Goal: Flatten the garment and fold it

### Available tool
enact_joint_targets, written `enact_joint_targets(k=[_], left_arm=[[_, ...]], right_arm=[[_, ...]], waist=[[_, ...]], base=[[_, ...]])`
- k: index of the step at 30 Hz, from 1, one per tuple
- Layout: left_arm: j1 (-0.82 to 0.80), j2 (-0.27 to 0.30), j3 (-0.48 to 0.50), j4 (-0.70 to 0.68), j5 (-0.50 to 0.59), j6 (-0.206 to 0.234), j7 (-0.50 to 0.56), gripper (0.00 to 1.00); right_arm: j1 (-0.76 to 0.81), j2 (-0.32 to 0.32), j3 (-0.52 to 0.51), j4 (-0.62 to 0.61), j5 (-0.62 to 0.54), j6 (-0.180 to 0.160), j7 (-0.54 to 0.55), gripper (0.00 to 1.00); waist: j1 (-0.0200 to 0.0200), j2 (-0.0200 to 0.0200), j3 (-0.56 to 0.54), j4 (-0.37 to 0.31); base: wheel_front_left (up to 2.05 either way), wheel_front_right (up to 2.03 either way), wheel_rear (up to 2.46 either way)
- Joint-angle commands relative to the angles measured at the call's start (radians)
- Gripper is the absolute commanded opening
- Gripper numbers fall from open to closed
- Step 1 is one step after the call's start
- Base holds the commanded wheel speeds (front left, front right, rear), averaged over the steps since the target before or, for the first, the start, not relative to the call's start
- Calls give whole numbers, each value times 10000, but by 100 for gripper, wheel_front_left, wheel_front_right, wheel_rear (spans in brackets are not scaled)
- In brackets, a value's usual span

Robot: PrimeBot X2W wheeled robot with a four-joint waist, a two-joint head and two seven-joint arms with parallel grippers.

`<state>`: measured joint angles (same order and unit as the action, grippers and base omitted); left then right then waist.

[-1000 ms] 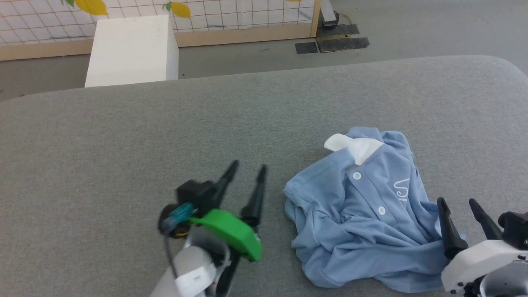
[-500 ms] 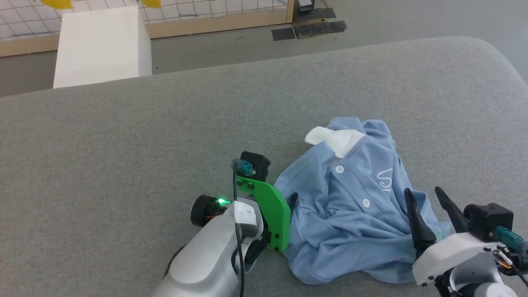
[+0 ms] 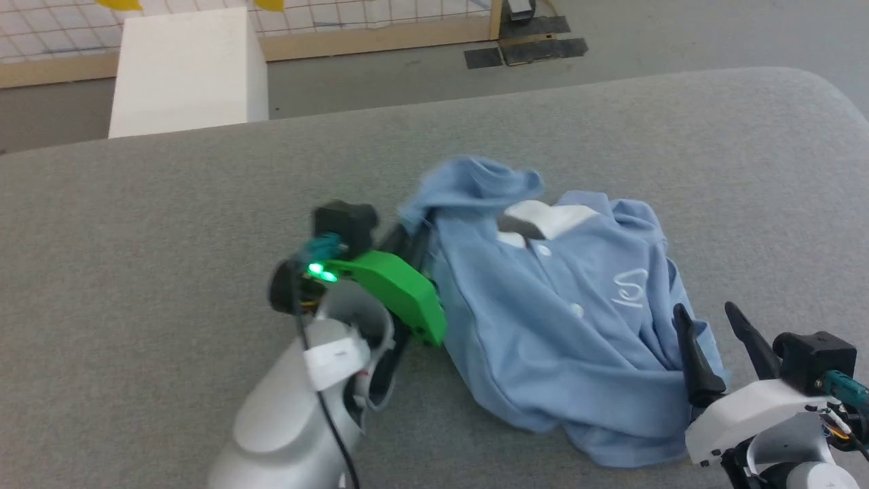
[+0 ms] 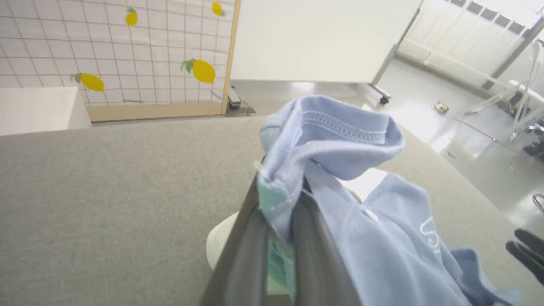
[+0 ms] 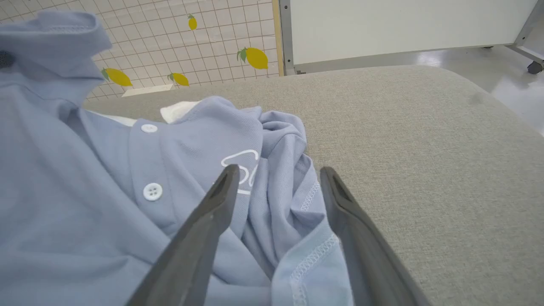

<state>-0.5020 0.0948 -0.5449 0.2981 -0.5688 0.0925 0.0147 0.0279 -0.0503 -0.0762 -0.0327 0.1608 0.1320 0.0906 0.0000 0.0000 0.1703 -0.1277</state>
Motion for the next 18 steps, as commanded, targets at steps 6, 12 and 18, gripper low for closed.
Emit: enact_joint_targets(k=[6, 12, 18], left_arm=[[752, 834, 1479, -1019, 101, 933, -1719, 0], [2957, 1639, 2889, -1941, -387, 2081, -1957, 0], [4974, 1592, 3594, -1881, -1335, 2626, -1496, 0]], right_arm=[[-174, 1, 2, -113, 99, -13, 40, 100], [-111, 1, -157, -209, 83, -13, 209, 100], [-216, 1, -374, -241, -142, -13, 706, 100]], waist=[[0, 0, -220, 860], [0, 0, -284, 1467], [0, 0, -267, 1973]], base=[[0, 0, 0], [0, 0, 0], [0, 0, 0]])
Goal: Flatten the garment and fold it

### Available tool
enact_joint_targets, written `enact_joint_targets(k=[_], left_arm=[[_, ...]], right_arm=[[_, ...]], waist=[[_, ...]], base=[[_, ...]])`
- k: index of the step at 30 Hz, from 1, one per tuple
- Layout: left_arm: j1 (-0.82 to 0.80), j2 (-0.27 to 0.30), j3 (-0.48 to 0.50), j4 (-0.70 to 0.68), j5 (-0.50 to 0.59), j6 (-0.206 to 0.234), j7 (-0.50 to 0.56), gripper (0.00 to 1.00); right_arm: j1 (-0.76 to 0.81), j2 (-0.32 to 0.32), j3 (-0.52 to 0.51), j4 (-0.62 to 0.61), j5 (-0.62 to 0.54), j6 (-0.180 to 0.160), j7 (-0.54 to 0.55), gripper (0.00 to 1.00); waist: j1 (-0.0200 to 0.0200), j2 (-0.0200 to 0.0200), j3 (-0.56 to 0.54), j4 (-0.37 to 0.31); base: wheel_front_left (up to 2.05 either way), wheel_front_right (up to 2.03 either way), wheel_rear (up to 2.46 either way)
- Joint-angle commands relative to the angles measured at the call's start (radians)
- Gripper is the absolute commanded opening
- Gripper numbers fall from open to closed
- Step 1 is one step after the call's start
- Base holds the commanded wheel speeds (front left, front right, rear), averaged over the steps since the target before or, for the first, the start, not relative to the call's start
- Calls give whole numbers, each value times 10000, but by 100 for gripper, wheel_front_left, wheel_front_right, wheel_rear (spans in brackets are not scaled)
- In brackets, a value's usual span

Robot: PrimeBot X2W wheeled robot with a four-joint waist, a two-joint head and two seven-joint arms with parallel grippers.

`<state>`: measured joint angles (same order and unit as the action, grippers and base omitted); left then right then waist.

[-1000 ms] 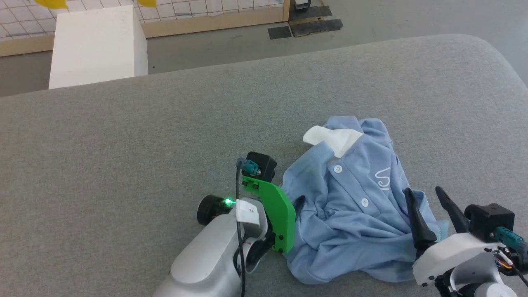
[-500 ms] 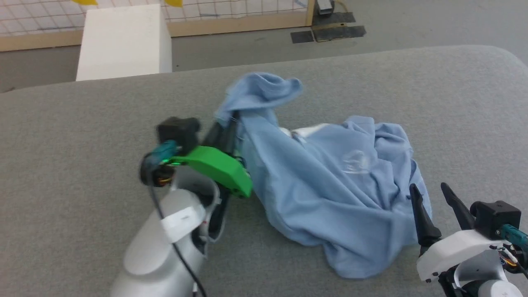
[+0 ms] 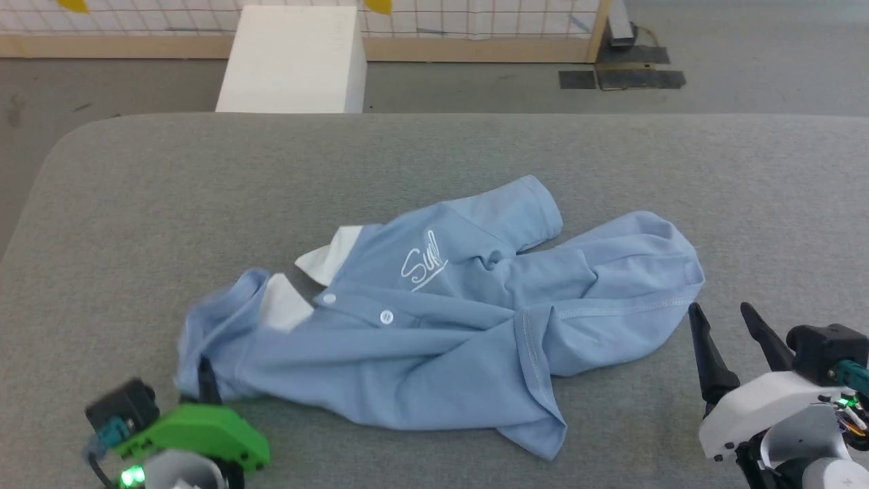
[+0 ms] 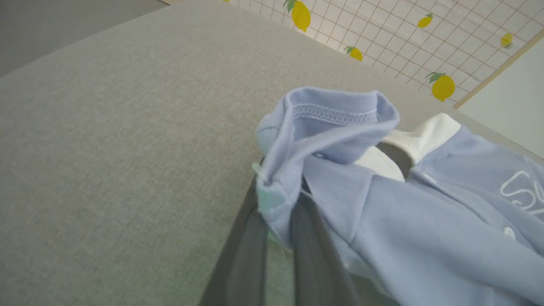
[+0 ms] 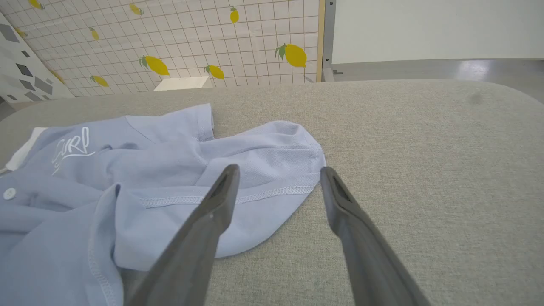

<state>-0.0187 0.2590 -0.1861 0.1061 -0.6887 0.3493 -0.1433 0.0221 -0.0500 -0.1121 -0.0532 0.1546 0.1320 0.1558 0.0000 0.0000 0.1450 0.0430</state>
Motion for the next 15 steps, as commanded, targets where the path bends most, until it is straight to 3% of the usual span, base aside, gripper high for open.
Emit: enact_joint_targets(k=[1, 2, 3, 5, 10, 15], left_arm=[[339, -117, 11, 131, -327, 70, 292, 42], [491, -215, 60, 207, -556, 42, 427, 95], [575, -301, 126, 259, -724, 15, 461, 100], [668, -416, 222, 392, -885, -33, 360, 100], [215, -931, 1106, 135, -507, -405, -1108, 100], [-348, -1751, 2195, -597, 1354, -1097, -1179, 100]], right_arm=[[-225, -3, 18, -41, -170, -13, 177, 100], [-351, -3, 93, -62, -297, -13, 291, 100], [-479, -3, 156, -62, -390, -13, 372, 100], [-883, -3, 411, 15, -673, -13, 548, 100], [-2238, -158, 891, 846, -752, -13, 682, 100], [-3930, -487, 1089, 2860, -589, -13, 990, 100]], waist=[[0, 0, -12, 331], [0, 0, -10, 416], [0, 0, -9, 483], [0, 0, -9, 684], [0, 0, 158, 1265], [0, 0, 576, 1994]], base=[[0, 0, 0], [0, 0, 0], [0, 0, 0], [0, 0, 0], [0, 0, 0], [0, 0, 0]])
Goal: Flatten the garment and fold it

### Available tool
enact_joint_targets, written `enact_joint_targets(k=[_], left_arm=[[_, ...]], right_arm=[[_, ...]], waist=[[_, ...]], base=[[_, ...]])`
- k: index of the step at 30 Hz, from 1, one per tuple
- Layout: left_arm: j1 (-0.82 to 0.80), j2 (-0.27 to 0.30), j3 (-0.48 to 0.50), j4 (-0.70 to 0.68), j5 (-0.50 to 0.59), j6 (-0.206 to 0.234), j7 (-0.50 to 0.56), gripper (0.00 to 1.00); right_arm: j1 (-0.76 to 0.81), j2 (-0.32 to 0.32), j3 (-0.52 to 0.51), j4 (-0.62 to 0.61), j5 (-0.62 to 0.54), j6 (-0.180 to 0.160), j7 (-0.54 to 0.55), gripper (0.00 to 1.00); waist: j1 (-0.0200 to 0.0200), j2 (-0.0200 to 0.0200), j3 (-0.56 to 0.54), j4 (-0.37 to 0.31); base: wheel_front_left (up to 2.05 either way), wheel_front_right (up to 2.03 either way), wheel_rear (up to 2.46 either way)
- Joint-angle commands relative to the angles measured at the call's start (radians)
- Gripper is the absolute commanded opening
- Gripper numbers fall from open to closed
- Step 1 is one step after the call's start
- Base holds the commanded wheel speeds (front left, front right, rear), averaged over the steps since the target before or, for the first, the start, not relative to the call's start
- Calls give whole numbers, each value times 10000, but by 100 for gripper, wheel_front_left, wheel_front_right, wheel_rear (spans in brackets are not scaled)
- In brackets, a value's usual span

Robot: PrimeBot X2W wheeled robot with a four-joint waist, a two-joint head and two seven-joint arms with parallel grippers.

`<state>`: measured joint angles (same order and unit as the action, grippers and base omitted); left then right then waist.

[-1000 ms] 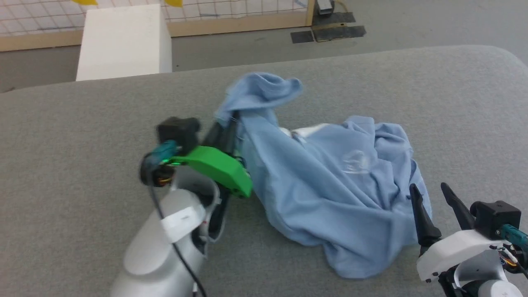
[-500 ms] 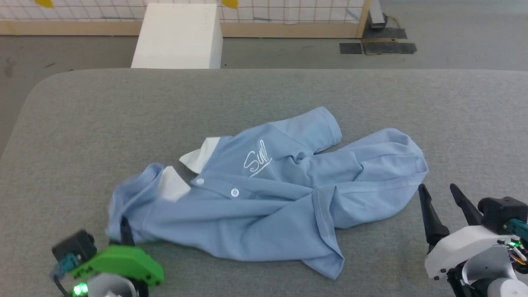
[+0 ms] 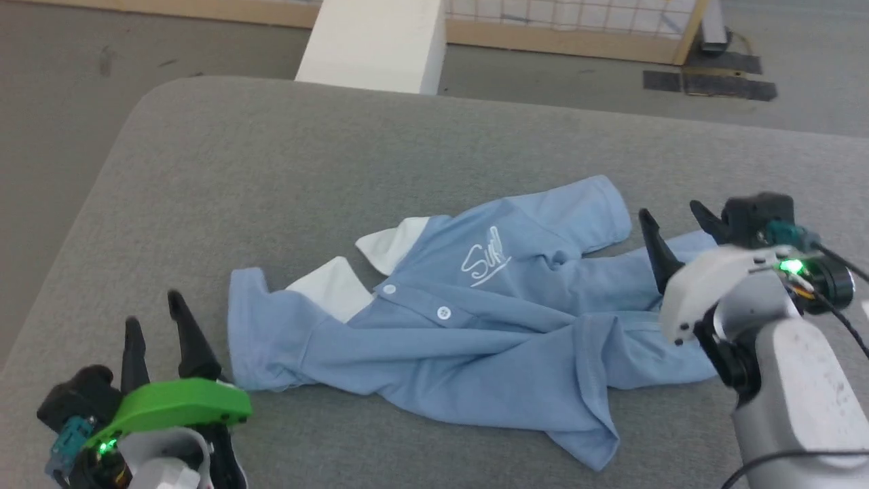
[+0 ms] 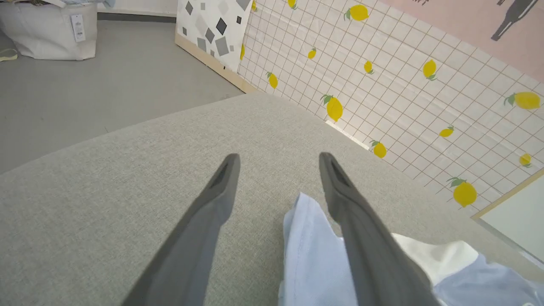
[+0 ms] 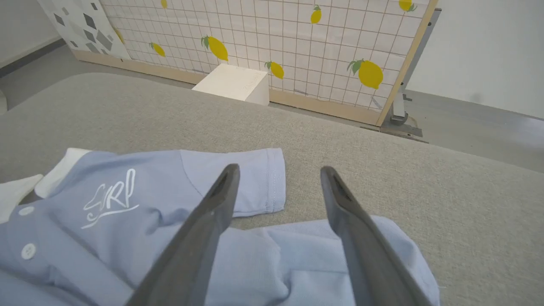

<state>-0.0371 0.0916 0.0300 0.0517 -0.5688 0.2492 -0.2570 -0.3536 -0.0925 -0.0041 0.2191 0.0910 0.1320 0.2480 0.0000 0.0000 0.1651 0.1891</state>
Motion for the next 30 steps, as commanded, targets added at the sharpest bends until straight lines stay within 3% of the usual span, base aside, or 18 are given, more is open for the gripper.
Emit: enact_joint_targets(k=[1, 6, 14, 15, 17, 19, 25, 30], left_arm=[[-221, -191, 145, -138, 398, -260, -42, 100], [-487, -403, 112, -337, 957, -931, -45, 100], [-729, -411, -715, -487, 672, -847, -46, 100], [-737, -411, -759, -483, 670, -831, -46, 100], [-745, -411, -824, -491, 625, -793, -46, 100], [-744, -412, -839, -472, 580, -754, -46, 100], [-743, -412, -703, -383, 758, -765, -47, 100], [-637, -412, -543, -249, 906, -874, -47, 100]], right_arm=[[-451, -109, 51, 567, 84, -13, 211, 100], [-1813, -414, 1, 2771, 132, -13, 1199, 100], [-3194, -605, -592, 5151, -645, -13, 2845, 100], [-3261, -570, -640, 5343, -649, -13, 3066, 57], [-3384, -550, -698, 5616, -654, -13, 3444, 0], [-3493, -611, -729, 5608, -618, -13, 3388, 0], [-3606, -1254, -1163, 4892, -961, -13, 1788, 0], [-3044, -1844, -2515, 4101, -1647, -13, 947, 0]], waist=[[0, 0, 442, 657], [0, 0, 858, 1367], [0, 0, 1272, 1887], [0, 0, 1272, 1897], [0, 0, 1258, 1887], [0, 0, 1219, 1793], [0, 0, 860, 1264], [0, 0, 424, 568]], base=[[0, 0, 0], [0, 0, 0], [0, 0, 0], [0, 0, 0], [0, 0, 0], [0, 0, 0], [0, 0, 0], [0, 0, 0]])
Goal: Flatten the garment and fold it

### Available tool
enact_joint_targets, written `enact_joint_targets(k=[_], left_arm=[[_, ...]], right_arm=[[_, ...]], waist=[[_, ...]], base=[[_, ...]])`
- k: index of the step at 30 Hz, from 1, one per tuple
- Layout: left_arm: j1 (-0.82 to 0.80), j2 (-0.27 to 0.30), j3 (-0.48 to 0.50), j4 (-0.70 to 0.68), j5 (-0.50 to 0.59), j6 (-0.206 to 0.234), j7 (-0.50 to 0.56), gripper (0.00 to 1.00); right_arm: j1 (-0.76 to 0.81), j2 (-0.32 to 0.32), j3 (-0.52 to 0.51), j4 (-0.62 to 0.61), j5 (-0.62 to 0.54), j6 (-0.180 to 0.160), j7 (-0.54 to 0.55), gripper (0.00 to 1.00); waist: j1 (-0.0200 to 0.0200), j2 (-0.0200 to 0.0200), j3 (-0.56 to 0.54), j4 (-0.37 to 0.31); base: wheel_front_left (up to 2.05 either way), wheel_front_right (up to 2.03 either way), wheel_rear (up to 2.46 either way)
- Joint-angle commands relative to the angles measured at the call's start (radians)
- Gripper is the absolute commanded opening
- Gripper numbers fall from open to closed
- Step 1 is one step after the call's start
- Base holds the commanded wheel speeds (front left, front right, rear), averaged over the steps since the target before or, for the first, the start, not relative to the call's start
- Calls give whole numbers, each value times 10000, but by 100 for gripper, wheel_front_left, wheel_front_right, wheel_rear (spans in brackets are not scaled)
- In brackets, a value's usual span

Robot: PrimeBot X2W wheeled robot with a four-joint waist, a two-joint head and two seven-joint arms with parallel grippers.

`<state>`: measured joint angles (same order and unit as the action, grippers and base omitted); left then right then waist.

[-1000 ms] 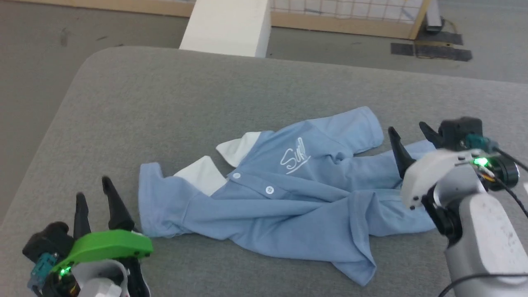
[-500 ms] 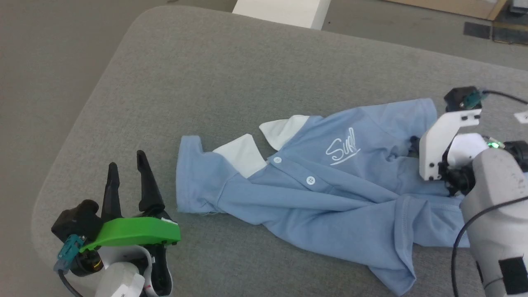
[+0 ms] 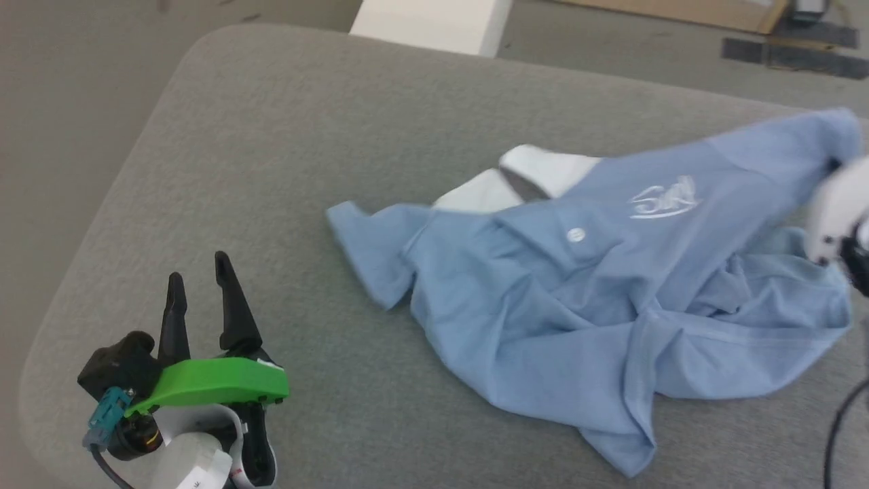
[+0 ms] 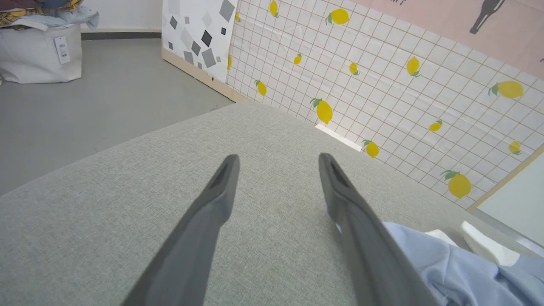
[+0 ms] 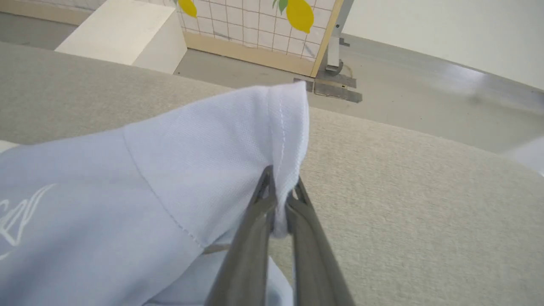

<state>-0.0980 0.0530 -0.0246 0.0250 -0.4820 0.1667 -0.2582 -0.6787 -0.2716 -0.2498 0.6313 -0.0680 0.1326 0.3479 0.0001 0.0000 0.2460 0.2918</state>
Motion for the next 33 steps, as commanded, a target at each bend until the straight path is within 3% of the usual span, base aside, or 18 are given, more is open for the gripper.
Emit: enact_joint_targets(k=[1, 5, 10, 11, 12, 13, 19, 24, 33], left_arm=[[-24, -27, 13, 59, 45, -85, -35, 100], [-33, -27, -19, 235, 131, -212, -35, 100], [-95, -27, -225, 516, 148, -349, -35, 100], [-135, -27, -283, 582, 164, -385, -35, 100], [-198, -27, -366, 684, 178, -424, -35, 100], [-263, -27, -436, 782, 176, -451, -35, 100], [-1389, 110, -966, 1932, 562, -605, 269, 100], [-3076, 573, -1299, 3118, 745, -779, 1697, 100], [-5705, 2352, -1895, 4812, 469, -2464, 5310, 100]], right_arm=[[410, -113, -376, -161, -191, -19, -78, 0], [1311, 68, -1644, -638, -343, -19, 60, 0], [2592, 984, -2602, -1368, 4, -19, 361, 0], [2769, 1160, -2697, -1525, 130, -19, 319, 35], [2974, 1333, -2759, -1699, 268, -19, 237, 93], [3132, 1473, -2789, -1856, 359, -19, 171, 100], [3992, 2016, -2090, -3081, 950, -19, -700, 100], [4678, 2113, -802, -4176, 1494, -19, -1688, 100], [4921, 2180, 579, -5482, 1864, -19, -2418, 100]], waist=[[-1, 0, -450, -585], [-1, 0, -629, -984], [-1, 0, -757, -1489], [-1, 0, -768, -1583], [-1, 0, -787, -1691], [-1, 0, -804, -1777], [-1, 0, -738, -2338], [-1, 0, -413, -2880], [-1, 0, 445, -4012]], base=[[0, 0, 0], [0, 0, 0], [0, 0, 0], [0, 0, 0], [0, 0, 0], [0, 0, 0], [0, 0, 0], [0, 0, 0], [0, 0, 0]])
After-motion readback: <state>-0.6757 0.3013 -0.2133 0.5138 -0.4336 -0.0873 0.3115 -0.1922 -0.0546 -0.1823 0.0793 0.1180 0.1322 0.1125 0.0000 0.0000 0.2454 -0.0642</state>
